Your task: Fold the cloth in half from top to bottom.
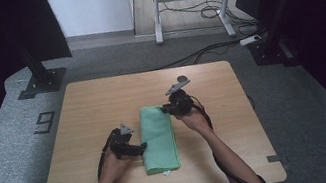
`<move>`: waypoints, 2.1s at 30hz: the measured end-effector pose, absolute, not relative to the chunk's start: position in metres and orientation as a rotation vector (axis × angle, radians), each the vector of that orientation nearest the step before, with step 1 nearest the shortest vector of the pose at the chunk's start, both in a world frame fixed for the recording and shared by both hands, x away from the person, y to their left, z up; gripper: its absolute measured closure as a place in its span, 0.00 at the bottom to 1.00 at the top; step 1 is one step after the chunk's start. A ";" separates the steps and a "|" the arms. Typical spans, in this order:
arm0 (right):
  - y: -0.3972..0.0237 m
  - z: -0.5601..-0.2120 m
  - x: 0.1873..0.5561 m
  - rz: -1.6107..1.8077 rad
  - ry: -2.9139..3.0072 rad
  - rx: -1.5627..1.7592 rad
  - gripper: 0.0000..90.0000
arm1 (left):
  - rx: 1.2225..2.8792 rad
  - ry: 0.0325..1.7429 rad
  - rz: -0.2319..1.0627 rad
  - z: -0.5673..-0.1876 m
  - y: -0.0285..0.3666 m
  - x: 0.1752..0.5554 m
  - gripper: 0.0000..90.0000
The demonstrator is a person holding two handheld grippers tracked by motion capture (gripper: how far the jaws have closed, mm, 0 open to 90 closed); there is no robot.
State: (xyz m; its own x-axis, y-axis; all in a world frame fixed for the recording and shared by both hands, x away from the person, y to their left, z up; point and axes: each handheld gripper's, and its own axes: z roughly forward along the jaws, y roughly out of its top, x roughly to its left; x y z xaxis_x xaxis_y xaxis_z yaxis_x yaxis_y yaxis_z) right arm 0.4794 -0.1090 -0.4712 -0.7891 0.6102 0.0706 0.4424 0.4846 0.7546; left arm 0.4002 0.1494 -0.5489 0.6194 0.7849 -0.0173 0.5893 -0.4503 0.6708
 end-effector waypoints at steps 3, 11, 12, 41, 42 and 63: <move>-0.112 -0.467 0.472 1.209 2.526 0.891 0.91 | 2.197 1.074 0.392 -0.549 0.149 0.400 0.04; -0.117 -0.459 0.451 1.240 2.539 0.845 0.91 | 2.194 1.077 0.393 -0.549 0.149 0.400 0.04; -0.118 -0.457 0.448 1.246 2.541 0.837 0.91 | 2.194 1.077 0.393 -0.549 0.149 0.400 0.04; -0.131 -0.491 0.368 1.298 2.668 0.744 0.91 | 2.193 1.080 0.396 -0.549 0.149 0.400 0.04; -0.131 -0.494 0.366 1.295 2.671 0.741 0.91 | 2.193 1.080 0.396 -0.549 0.149 0.400 0.04; -0.127 -0.533 0.346 1.156 2.764 0.769 0.88 | 2.230 1.051 0.337 -0.545 0.151 0.402 0.04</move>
State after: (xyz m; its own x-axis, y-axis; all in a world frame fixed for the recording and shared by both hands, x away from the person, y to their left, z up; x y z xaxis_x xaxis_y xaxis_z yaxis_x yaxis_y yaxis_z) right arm 0.3465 -0.1270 -0.5330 -0.8753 0.4621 0.1422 0.4257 0.5972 0.6798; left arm 0.4019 0.1515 -0.5453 0.6467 0.7618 -0.0388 0.5969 -0.4738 0.6475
